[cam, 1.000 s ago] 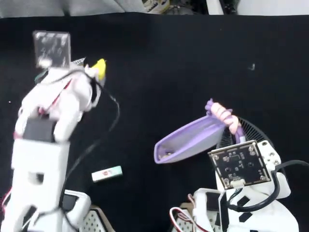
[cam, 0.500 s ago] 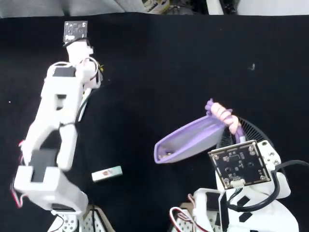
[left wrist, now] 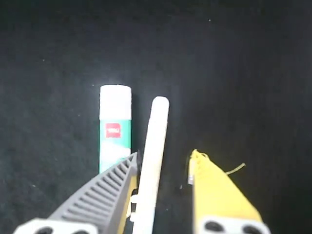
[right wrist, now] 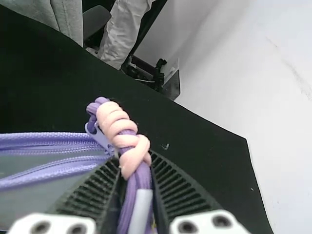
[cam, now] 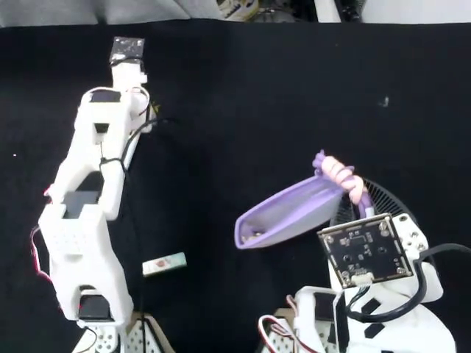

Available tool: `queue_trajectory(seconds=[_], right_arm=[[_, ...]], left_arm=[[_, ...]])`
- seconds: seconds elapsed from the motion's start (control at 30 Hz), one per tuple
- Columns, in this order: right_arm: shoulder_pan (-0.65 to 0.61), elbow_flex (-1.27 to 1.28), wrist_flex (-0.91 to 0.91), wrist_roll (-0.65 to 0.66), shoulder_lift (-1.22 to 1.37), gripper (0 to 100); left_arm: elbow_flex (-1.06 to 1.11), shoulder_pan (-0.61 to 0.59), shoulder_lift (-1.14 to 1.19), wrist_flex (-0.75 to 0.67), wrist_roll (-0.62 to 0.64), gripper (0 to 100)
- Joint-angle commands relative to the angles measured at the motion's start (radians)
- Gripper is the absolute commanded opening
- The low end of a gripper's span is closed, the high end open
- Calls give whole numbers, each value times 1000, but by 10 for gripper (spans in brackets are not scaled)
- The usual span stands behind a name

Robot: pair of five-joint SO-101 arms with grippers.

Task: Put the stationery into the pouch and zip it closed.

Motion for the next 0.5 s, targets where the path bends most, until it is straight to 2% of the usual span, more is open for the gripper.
queue_trajectory(seconds=[0.0,0.47], right_arm=[[-15,5,-15,12,25,11],[-15,5,-15,12,25,11]], left_arm=[[-143,-7,18,80,-49,193],[-384,-33,279,100,-55,187]])
